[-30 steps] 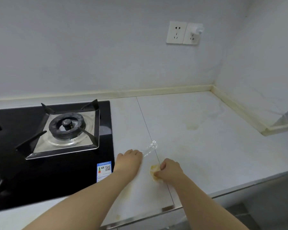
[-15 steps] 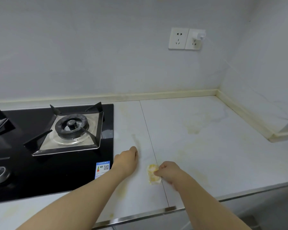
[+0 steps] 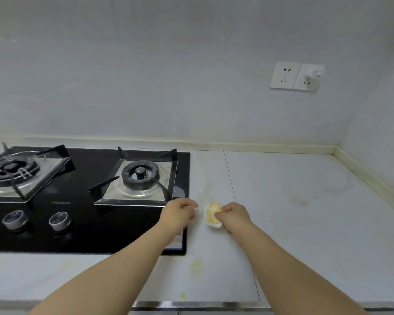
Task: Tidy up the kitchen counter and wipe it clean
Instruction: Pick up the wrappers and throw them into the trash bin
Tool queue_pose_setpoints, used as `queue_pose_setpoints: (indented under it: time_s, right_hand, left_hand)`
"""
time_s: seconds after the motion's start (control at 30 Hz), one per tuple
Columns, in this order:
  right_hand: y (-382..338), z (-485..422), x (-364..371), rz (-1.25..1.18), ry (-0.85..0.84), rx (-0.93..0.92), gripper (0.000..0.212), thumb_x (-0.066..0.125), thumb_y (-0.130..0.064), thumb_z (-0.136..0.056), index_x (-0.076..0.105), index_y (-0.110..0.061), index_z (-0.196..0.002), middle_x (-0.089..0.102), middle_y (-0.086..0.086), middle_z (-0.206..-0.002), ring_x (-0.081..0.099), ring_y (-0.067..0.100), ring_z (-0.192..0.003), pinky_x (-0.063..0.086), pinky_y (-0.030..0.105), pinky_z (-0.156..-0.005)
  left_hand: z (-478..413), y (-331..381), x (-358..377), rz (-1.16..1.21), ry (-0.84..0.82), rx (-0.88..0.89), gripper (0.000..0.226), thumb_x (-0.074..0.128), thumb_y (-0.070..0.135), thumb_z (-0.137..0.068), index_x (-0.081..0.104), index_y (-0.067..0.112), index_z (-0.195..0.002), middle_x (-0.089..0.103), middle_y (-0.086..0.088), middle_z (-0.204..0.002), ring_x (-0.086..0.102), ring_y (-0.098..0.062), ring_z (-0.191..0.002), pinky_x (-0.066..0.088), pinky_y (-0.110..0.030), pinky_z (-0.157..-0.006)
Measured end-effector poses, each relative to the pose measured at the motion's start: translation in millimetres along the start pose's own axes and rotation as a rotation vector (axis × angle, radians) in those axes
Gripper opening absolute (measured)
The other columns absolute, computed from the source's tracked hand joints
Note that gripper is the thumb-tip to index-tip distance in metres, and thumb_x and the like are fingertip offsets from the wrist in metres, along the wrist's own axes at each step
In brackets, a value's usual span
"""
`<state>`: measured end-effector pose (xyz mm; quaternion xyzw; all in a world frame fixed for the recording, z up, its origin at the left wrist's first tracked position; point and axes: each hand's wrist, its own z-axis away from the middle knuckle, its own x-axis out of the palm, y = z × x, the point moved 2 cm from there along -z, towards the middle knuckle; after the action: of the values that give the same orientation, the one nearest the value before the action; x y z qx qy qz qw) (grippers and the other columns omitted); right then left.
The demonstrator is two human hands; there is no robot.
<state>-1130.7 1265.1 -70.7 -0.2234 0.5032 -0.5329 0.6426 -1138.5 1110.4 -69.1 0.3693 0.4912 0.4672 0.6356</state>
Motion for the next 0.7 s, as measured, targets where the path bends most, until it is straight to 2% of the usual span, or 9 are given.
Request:
queue_pose_setpoints:
  time_s: [0.03,0.1,0.17,0.27,0.33,0.47,0.6,0.7]
  right_hand:
    - [-10,4,13,-0.013,-0.003,-0.019,0.027,0.06,-0.005,-0.082,0.045,-0.019,-0.065,0.049,0.001,-0.068,0.049,0.022,-0.071,0.031,0.023,-0.05]
    - [-24,10,34,-0.043,-0.029,-0.043,0.024,0.059,-0.005,-0.082,0.047,-0.019,-0.067,0.051,0.003,-0.072,0.047,0.019,-0.065,0.032,0.023,-0.05]
    - [-42,18,57,-0.076,-0.072,-0.076,0.021,0.058,-0.005,-0.084,0.05,-0.018,-0.07,0.055,0.006,-0.079,0.046,0.015,-0.063,0.033,0.022,-0.05]
    - [-71,31,93,-0.136,-0.143,-0.114,0.008,0.058,-0.008,-0.088,0.059,-0.014,-0.092,0.06,0.01,-0.1,0.055,0.019,-0.08,0.042,0.022,-0.056]
    - [-93,46,128,-0.19,-0.215,-0.121,0.016,0.057,-0.009,-0.09,0.059,-0.012,-0.105,0.06,0.006,-0.099,0.055,0.015,-0.079,0.043,0.021,-0.06]
    - [-127,80,210,-0.219,-0.356,-0.109,0.01,0.056,-0.011,-0.091,0.058,-0.016,-0.098,0.057,0.0,-0.079,0.05,0.008,-0.066,0.043,0.02,-0.062]
    - [-154,116,302,-0.164,-0.478,-0.143,0.005,0.057,-0.011,-0.09,0.058,-0.016,-0.091,0.058,0.002,-0.075,0.05,0.009,-0.063,0.041,0.02,-0.056]
    - [-168,142,362,-0.09,-0.544,-0.196,0.006,0.058,-0.009,-0.089,0.058,-0.015,-0.09,0.059,0.003,-0.082,0.052,0.011,-0.067,0.041,0.021,-0.056]
  left_hand:
    - [2,1,-14,0.048,0.03,-0.013,0.015,0.053,0.003,-0.089,0.066,0.011,-0.088,0.063,-0.004,-0.072,0.056,-0.011,-0.062,0.045,-0.022,-0.062]
    - [8,2,-37,0.075,0.072,-0.03,0.009,0.056,0.011,-0.091,0.065,0.011,-0.091,0.064,-0.004,-0.076,0.059,-0.011,-0.068,0.048,-0.023,-0.067]
    - [13,-1,-68,0.031,0.146,-0.024,0.011,0.055,0.016,-0.092,0.065,0.013,-0.087,0.062,-0.001,-0.072,0.055,-0.013,-0.066,0.046,-0.023,-0.064]
    - [18,-11,-116,-0.006,0.255,-0.009,0.02,0.053,0.017,-0.091,0.061,0.015,-0.072,0.055,0.0,-0.065,0.048,-0.013,-0.059,0.042,-0.024,-0.06]
    - [26,-19,-156,-0.009,0.342,-0.029,0.02,0.053,0.016,-0.09,0.062,0.019,-0.072,0.058,0.001,-0.068,0.052,-0.015,-0.062,0.045,-0.023,-0.059]
    - [48,-39,-235,0.026,0.452,-0.061,0.017,0.052,0.013,-0.087,0.064,0.021,-0.08,0.062,0.003,-0.063,0.052,-0.013,-0.057,0.046,-0.026,-0.059]
    - [76,-67,-318,0.092,0.518,-0.102,0.013,0.057,0.012,-0.083,0.066,0.021,-0.082,0.059,0.003,-0.066,0.051,-0.011,-0.058,0.043,-0.021,-0.054]
    - [99,-90,-374,0.095,0.526,-0.145,0.025,0.05,0.0,-0.08,0.064,0.019,-0.076,0.057,-0.001,-0.063,0.05,-0.015,-0.058,0.042,-0.023,-0.056]
